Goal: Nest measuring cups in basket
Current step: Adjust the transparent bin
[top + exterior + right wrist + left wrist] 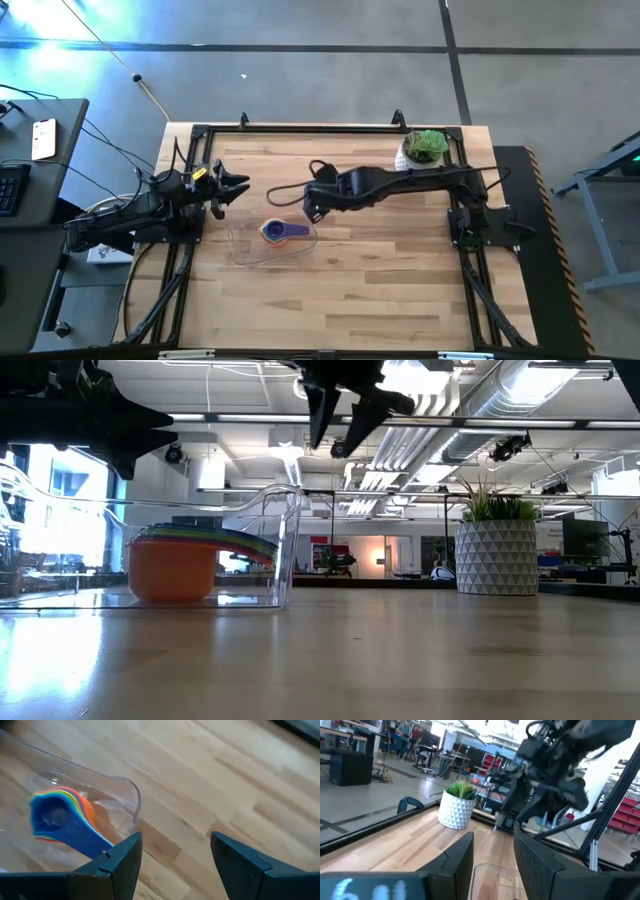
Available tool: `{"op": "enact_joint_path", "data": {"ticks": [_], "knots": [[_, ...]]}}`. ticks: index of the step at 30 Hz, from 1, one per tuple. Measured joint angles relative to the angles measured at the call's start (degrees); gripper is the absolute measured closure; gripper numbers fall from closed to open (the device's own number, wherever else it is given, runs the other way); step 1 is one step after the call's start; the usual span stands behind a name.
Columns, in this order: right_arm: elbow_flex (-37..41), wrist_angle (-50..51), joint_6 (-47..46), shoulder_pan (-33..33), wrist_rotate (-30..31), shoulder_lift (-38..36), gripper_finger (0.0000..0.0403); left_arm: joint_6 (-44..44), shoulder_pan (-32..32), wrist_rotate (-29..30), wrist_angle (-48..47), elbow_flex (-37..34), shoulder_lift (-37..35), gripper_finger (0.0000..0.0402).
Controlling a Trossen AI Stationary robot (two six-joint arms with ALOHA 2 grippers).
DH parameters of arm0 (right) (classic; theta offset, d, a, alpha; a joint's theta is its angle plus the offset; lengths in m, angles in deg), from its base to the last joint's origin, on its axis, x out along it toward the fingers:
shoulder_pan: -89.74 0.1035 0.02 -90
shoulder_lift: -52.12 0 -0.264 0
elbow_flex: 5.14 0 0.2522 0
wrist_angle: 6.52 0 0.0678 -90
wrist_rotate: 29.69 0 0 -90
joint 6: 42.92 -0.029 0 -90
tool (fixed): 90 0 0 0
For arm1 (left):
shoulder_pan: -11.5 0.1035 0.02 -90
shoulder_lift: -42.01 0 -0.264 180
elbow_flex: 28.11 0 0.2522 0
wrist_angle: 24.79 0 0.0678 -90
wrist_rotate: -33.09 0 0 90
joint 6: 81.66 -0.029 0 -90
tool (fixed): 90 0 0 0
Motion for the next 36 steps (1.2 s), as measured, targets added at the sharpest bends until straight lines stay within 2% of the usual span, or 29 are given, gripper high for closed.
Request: {"op": "enact_joint_path", "data": {"ticks": [9,19,28,36], "knots": [[9.44,-4.22,-11.15,1.9,-0.51,0.02,0.0176,0.19,0.0,-0.22,-0.05,0.0,0.0,0.0271],[21.26,-17.52,-19.56,3.28,-3.94,0.02,0.0176,0.2,0.0,-0.22,-0.1,0.0,0.0,0.0271],[26.42,-26.84,-22.48,3.55,-9.53,0.02,0.0177,0.17,0.0,-0.2,-0.22,0.0,0.0,0.0271],[26.61,-30.45,-23.23,3.73,-12.59,0.02,0.0177,0.17,0.0,-0.2,-2.25,0.0,0.0,0.0271]]}}
